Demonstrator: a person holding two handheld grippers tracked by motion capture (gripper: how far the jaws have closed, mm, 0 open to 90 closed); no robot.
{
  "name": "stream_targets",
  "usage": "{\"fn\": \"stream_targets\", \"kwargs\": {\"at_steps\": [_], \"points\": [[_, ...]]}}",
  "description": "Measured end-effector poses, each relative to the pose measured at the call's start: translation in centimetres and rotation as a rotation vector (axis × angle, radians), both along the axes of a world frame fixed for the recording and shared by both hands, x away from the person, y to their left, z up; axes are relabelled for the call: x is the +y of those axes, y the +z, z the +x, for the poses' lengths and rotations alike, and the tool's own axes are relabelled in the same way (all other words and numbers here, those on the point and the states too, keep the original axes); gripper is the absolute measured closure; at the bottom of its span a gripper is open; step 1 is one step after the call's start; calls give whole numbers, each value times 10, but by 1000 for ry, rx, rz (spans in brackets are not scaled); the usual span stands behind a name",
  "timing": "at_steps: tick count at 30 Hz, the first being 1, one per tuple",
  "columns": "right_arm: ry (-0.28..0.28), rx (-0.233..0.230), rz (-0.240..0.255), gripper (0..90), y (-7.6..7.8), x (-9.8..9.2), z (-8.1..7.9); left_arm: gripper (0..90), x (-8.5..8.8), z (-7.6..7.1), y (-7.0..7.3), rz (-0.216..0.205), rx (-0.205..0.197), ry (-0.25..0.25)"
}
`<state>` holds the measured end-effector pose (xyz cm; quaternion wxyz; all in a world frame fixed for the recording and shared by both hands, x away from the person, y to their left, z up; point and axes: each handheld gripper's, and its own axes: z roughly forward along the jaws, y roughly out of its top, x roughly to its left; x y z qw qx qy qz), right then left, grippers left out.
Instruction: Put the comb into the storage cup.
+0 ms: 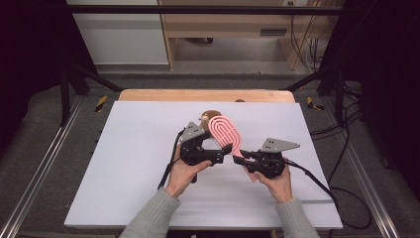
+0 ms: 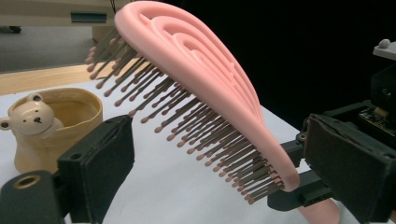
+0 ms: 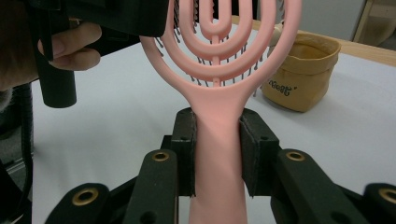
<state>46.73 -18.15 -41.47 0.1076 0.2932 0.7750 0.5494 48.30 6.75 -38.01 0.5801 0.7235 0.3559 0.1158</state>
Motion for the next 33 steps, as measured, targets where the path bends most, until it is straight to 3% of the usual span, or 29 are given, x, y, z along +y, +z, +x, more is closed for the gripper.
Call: {"fn": "stream_targets", "kwargs": {"at_steps": [20, 33], "points": [[18, -18, 0, 700, 0, 3, -1, 376, -2, 0, 1, -41, 17, 23], [20, -41, -5, 699, -1, 4, -2, 431, -2, -1, 2, -56, 48, 35]]}}
